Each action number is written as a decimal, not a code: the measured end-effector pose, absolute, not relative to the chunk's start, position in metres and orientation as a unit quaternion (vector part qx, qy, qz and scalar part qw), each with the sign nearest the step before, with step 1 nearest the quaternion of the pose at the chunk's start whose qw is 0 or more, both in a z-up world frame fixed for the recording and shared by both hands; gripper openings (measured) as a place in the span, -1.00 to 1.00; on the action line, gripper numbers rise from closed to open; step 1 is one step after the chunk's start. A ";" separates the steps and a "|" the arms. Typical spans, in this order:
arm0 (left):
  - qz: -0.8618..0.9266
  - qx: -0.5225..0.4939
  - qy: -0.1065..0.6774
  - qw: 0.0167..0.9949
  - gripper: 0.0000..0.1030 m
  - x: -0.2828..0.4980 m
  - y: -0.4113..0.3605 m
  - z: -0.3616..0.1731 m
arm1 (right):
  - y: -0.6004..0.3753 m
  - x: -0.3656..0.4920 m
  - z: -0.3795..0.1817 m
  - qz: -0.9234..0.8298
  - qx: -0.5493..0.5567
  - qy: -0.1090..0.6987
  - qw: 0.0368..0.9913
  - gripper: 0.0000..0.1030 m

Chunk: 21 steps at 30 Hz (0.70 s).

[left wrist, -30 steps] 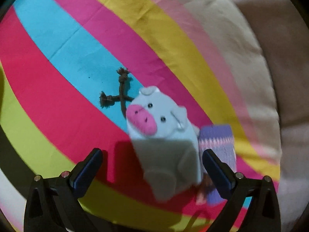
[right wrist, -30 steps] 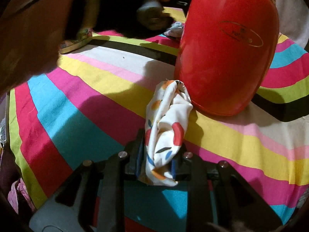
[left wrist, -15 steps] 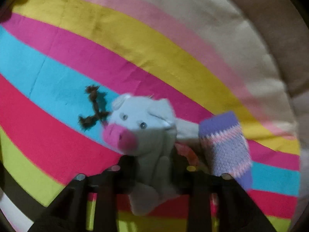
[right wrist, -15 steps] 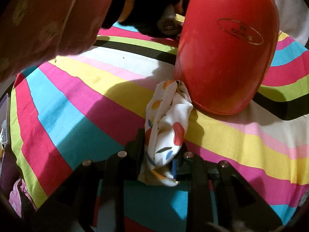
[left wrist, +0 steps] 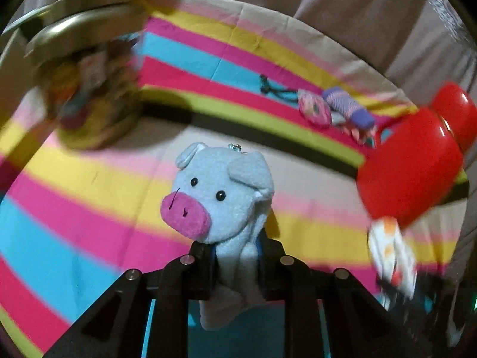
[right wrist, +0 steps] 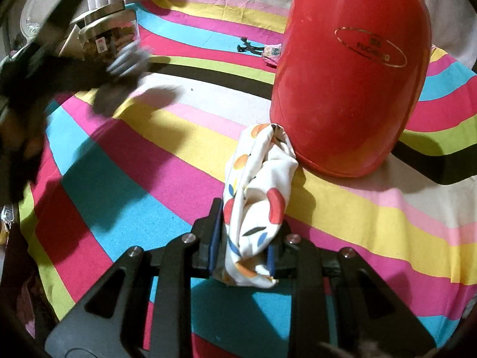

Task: Organize soft objects
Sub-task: 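Grasp the light blue pig plush with the left gripper while the right gripper holds the fruit-print cloth, then carry the pig plush and fruit-print cloth over the white box and open both grippers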

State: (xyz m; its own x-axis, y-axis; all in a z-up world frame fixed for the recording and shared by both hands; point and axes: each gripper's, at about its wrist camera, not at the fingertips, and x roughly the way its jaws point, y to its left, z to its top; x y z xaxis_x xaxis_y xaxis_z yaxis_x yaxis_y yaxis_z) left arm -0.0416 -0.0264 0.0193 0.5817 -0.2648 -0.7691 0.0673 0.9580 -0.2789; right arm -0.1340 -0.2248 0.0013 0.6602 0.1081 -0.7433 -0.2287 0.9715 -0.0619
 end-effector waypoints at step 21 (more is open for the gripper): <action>-0.070 -0.082 0.448 0.887 -0.50 -0.170 -0.002 0.029 | -0.172 -0.169 0.046 0.143 -0.074 0.380 0.911 -0.46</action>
